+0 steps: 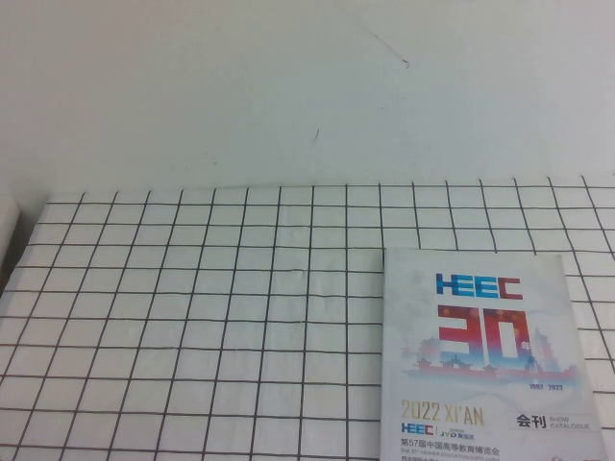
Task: Close book
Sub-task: 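Close the open booklet and leave it lying on the table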
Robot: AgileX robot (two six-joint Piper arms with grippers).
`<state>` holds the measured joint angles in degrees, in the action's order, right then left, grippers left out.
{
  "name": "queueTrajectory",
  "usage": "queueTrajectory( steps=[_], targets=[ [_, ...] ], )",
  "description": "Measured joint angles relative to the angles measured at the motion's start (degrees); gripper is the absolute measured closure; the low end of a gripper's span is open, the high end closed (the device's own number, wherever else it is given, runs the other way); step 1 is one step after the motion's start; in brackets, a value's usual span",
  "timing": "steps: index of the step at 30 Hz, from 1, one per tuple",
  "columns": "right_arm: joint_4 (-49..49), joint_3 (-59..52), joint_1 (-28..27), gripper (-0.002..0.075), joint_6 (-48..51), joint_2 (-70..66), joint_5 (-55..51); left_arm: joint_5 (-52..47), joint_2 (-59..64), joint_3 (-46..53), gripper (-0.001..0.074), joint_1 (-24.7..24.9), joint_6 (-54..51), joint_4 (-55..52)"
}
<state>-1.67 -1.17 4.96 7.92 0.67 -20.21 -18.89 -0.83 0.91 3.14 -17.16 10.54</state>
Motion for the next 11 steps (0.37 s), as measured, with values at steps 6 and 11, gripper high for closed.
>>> queueTrajectory(
  steps=[6,11],
  targets=[
    [0.0,0.0,0.0,0.0729,1.0,0.0,-0.1,0.0,0.0,0.0,0.0738,0.0,0.0,0.1],
    [0.0,0.0,0.0,0.0729,1.2,0.0,-0.1,-0.1,0.0,0.0,0.0738,0.0,0.0,0.2]
  ],
)
